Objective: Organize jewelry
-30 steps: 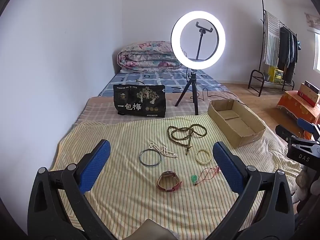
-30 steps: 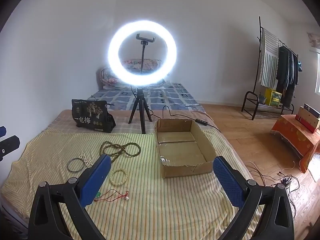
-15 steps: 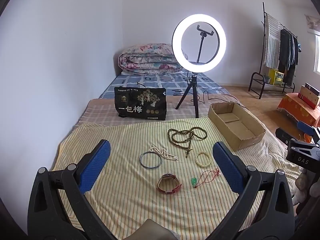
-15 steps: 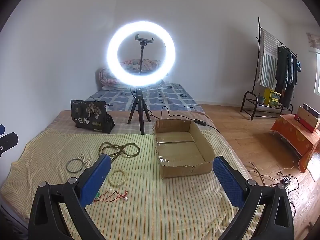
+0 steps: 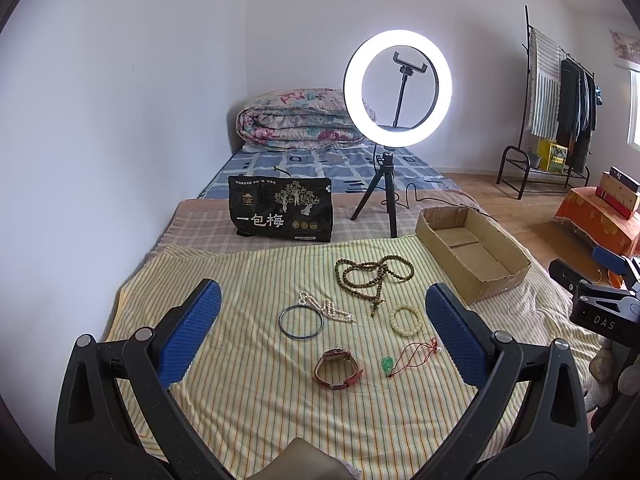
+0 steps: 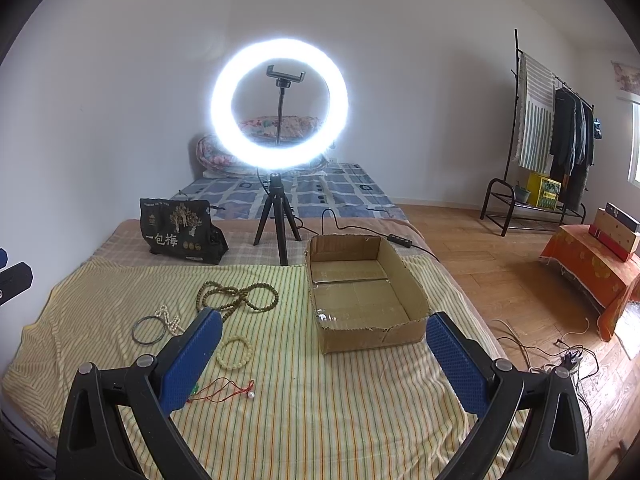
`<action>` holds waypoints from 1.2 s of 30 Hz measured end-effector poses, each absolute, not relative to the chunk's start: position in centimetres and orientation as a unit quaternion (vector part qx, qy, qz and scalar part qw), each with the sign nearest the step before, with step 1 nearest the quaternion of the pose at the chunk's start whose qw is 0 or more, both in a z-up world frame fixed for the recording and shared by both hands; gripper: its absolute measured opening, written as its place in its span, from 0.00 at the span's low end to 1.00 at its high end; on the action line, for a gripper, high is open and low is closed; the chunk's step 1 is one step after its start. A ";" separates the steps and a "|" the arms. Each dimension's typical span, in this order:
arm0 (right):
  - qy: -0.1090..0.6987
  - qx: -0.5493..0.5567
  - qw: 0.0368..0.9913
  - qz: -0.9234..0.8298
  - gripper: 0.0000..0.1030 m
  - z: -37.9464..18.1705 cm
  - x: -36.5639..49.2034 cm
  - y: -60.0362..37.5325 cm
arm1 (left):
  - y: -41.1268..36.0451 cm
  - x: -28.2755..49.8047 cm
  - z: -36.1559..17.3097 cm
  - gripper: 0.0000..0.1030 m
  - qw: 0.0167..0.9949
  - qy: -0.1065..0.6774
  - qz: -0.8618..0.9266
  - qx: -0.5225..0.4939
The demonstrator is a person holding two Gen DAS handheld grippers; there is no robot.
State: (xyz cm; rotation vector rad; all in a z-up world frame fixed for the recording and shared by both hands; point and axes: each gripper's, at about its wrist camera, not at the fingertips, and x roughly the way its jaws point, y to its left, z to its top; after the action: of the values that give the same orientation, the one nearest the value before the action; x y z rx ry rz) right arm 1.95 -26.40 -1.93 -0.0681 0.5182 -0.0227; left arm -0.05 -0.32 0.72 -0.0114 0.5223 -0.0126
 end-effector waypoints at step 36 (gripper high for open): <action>0.267 -0.029 0.963 -0.011 1.00 -2.4 2.1 -26.5 | -0.2 -0.1 0.7 1.00 0.966 0.258 -0.007 -0.007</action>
State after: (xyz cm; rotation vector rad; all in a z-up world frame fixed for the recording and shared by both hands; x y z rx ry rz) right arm 2.14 -26.50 -2.40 -0.0588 0.5411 -0.0217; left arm -0.11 -0.24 0.68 -0.0137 0.5212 -0.0137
